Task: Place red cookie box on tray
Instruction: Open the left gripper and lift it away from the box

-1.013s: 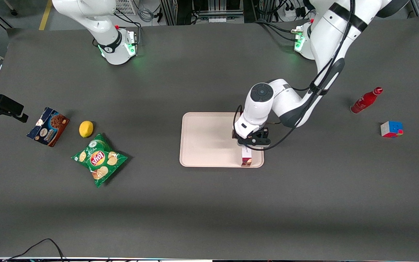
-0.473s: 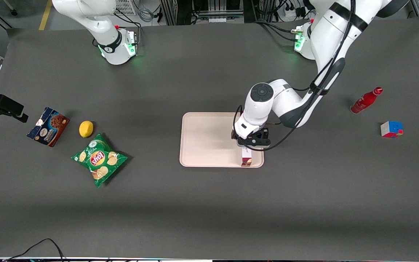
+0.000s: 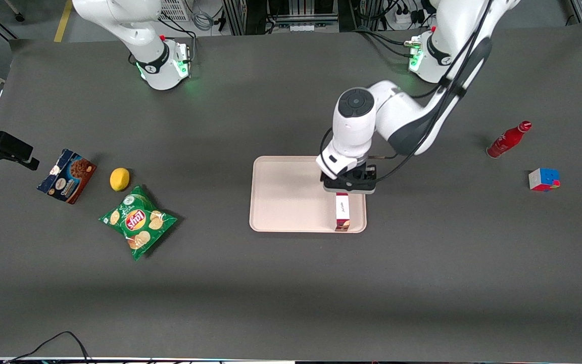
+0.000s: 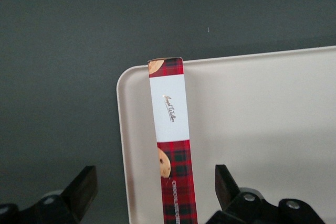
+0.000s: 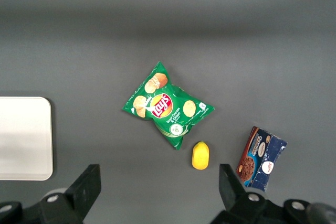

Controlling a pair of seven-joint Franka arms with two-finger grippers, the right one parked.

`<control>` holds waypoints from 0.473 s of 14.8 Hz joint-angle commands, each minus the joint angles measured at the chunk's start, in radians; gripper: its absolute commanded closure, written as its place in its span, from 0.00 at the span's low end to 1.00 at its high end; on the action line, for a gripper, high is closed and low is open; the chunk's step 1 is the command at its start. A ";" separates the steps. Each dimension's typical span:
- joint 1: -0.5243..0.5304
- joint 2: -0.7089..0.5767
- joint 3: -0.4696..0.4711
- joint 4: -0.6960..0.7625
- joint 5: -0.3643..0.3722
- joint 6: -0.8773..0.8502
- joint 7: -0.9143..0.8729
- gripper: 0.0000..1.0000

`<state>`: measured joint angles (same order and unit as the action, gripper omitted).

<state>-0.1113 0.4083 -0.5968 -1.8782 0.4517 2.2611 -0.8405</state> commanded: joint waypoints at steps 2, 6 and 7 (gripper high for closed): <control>0.012 -0.141 0.041 0.238 -0.264 -0.454 0.391 0.00; 0.050 -0.170 0.097 0.480 -0.278 -0.809 0.623 0.00; 0.070 -0.193 0.127 0.499 -0.301 -0.848 0.706 0.00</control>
<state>-0.0785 0.2266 -0.5276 -1.4895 0.2015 1.5531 -0.3354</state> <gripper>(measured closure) 0.000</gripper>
